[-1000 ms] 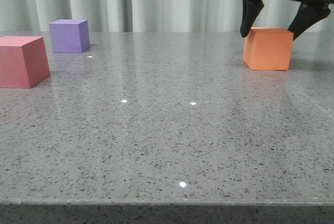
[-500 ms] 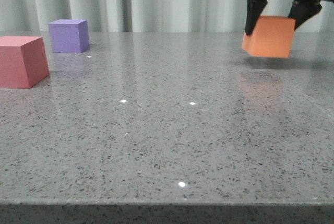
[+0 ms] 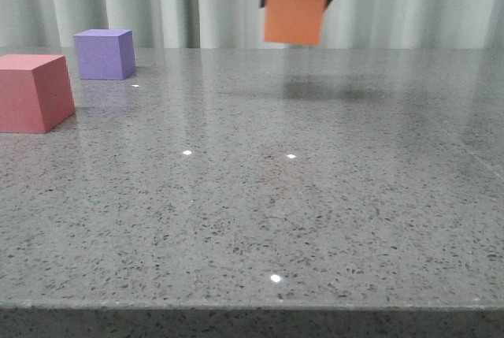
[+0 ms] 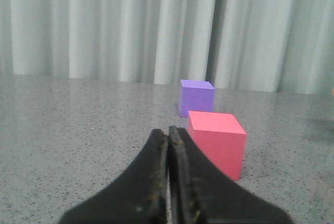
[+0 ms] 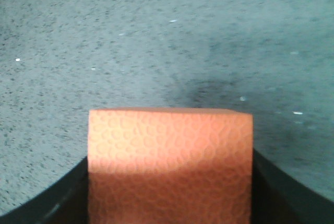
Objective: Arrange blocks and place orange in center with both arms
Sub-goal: 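Lift the orange cube with the right gripper and carry it toward the table center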
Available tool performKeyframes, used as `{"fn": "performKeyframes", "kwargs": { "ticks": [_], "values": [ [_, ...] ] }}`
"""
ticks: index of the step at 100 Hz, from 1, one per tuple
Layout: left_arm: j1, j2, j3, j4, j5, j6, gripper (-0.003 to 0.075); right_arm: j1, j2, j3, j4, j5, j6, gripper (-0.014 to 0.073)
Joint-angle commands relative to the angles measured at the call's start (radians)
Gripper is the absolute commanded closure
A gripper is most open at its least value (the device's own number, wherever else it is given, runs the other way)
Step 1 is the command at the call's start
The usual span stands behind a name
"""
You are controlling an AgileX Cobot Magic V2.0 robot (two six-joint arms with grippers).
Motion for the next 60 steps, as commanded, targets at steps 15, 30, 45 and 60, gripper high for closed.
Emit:
{"fn": "performKeyframes", "kwargs": {
  "ticks": [15, 30, 45, 60],
  "values": [
    [0.0, -0.032, 0.043, -0.009, -0.078, -0.002, 0.0741, 0.071, 0.108, -0.215, -0.033, 0.034, 0.052, 0.0253],
    [0.0, -0.032, 0.043, -0.009, -0.078, -0.002, 0.0741, 0.108, 0.195, -0.334, -0.034, 0.064, 0.065, 0.0253],
    [0.0, -0.032, 0.043, -0.009, -0.078, -0.002, 0.0741, 0.123, 0.25, -0.409, -0.04, 0.093, 0.088, 0.0253],
    [0.0, -0.032, 0.043, -0.009, -0.078, -0.002, 0.0741, 0.126, 0.271, -0.42, -0.039, 0.103, 0.089, 0.0251]
  ]
}}
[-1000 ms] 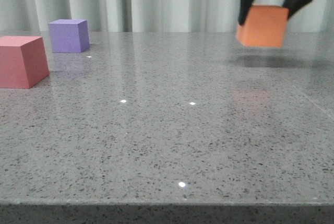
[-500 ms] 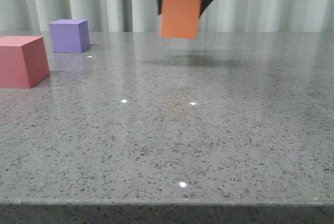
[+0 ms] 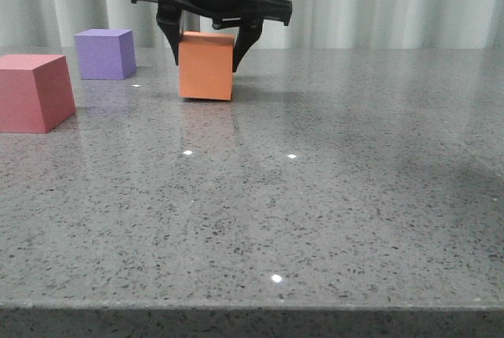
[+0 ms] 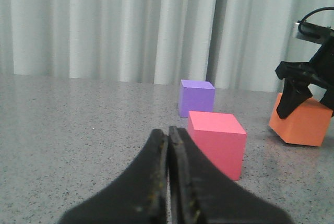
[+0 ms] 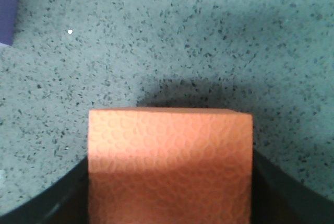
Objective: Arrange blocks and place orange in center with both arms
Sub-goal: 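Lift the orange cube with the right gripper and carry it toward the table center, then set the orange cube down, open the right gripper and raise it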
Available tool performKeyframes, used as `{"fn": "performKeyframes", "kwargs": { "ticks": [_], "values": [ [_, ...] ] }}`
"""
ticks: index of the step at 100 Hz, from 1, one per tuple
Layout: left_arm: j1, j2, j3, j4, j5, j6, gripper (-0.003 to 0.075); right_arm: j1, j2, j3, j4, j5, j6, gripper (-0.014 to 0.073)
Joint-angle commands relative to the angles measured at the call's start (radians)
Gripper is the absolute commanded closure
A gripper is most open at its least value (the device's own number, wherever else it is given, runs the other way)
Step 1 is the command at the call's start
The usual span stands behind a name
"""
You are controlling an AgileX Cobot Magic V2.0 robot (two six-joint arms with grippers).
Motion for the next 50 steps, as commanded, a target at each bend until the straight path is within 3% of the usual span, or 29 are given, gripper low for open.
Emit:
{"fn": "performKeyframes", "kwargs": {
  "ticks": [1, 9, 31, 50],
  "values": [
    [0.0, -0.032, 0.043, -0.009, -0.078, -0.002, 0.0741, 0.0, -0.062, -0.037, -0.034, -0.015, 0.005, 0.0249],
    [0.0, -0.032, 0.043, -0.009, -0.078, -0.002, 0.0741, 0.0, -0.062, -0.037, -0.033, -0.013, 0.005, 0.0213],
    [0.0, -0.032, 0.043, -0.009, -0.078, -0.002, 0.0741, 0.0, -0.062, -0.041, -0.033, -0.027, 0.005, -0.0009],
    [0.0, -0.032, 0.043, -0.009, -0.078, -0.002, 0.0741, 0.0, -0.071, -0.042, -0.034, -0.027, 0.005, -0.0024]
  ]
}}
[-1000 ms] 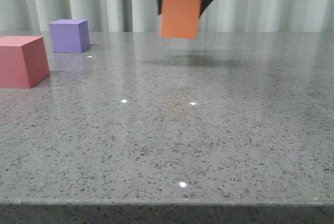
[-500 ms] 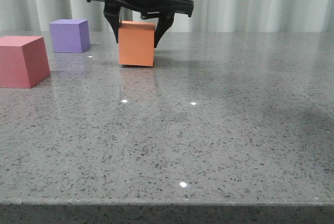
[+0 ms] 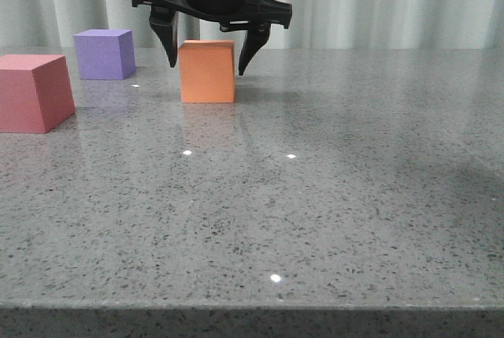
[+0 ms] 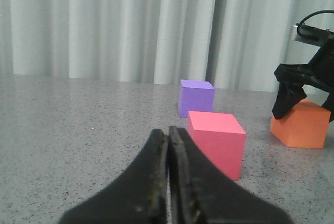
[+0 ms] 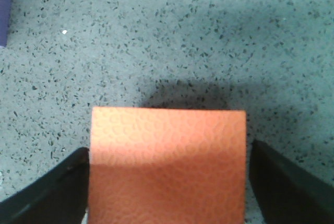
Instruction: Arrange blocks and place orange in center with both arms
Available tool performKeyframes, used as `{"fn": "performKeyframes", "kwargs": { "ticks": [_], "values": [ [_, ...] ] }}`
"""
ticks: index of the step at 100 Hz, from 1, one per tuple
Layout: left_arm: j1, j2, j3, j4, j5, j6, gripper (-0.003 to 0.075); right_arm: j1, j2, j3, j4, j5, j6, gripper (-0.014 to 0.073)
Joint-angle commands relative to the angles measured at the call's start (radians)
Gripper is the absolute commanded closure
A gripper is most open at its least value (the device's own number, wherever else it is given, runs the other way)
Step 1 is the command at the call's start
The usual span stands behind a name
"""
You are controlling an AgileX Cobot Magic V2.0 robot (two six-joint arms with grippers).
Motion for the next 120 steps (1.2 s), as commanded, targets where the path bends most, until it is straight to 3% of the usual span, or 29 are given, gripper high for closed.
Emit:
{"fn": "performKeyframes", "kwargs": {
  "ticks": [1, 29, 58, 89, 120],
  "values": [
    [0.0, -0.032, 0.043, -0.009, -0.078, -0.002, 0.0741, 0.0, -0.074, -0.034, -0.032, -0.033, -0.001, -0.0024],
    [0.0, -0.032, 0.043, -0.009, -0.078, -0.002, 0.0741, -0.007, -0.129, -0.043, -0.064, -0.038, -0.08, -0.0024],
    [0.0, -0.032, 0.043, -0.009, -0.078, -0.002, 0.0741, -0.062, -0.24, -0.043, -0.002, -0.062, -0.318, -0.0024],
    [0.0, -0.032, 0.043, -0.009, -0.078, -0.002, 0.0741, -0.23, -0.364, -0.041, 0.153, -0.019, -0.552, -0.0022],
    [0.0, -0.032, 0.043, -0.009, -0.078, -0.002, 0.0741, -0.385, -0.461, 0.018, 0.158, 0.058, -0.654, -0.0022]
  ]
}}
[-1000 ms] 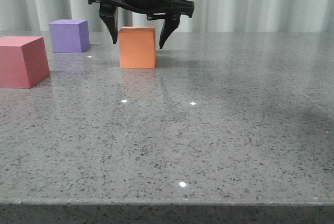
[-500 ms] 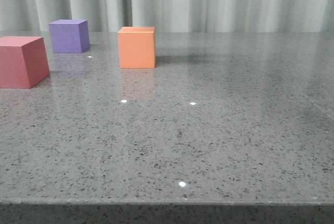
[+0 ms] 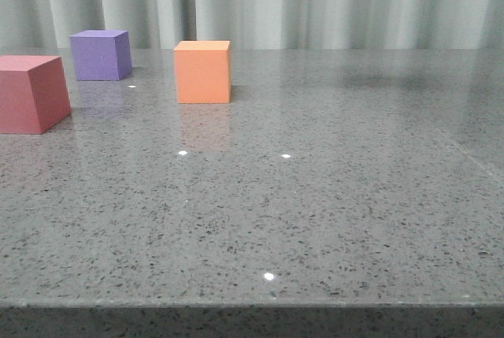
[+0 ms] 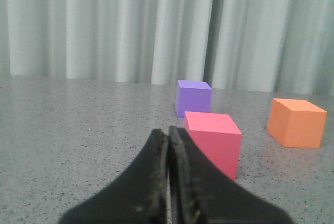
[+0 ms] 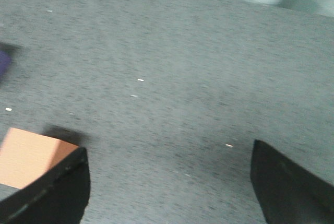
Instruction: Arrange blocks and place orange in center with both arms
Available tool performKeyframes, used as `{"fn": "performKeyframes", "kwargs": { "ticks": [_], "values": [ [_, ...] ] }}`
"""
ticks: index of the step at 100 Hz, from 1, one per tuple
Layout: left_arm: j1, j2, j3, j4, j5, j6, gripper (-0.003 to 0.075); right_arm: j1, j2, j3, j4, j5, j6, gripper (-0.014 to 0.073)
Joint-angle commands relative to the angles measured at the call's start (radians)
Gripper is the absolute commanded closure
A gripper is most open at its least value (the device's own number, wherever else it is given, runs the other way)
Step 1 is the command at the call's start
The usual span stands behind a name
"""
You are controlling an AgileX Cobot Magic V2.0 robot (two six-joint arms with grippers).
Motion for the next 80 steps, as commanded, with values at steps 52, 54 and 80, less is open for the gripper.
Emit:
{"fn": "performKeyframes", "kwargs": {
  "ticks": [52, 54, 80],
  "values": [
    [0.0, -0.032, 0.043, -0.009, -0.078, -0.002, 0.0741, -0.243, -0.623, 0.897, 0.0, -0.493, -0.074, -0.0022],
    [0.0, -0.032, 0.043, -0.009, -0.078, -0.002, 0.0741, -0.256, -0.64, 0.926, 0.0, -0.511, -0.074, -0.0022],
    [0.0, -0.032, 0.043, -0.009, -0.078, -0.002, 0.0741, -0.364, -0.943, 1.403, 0.001, -0.704, -0.074, -0.0022]
  ]
}}
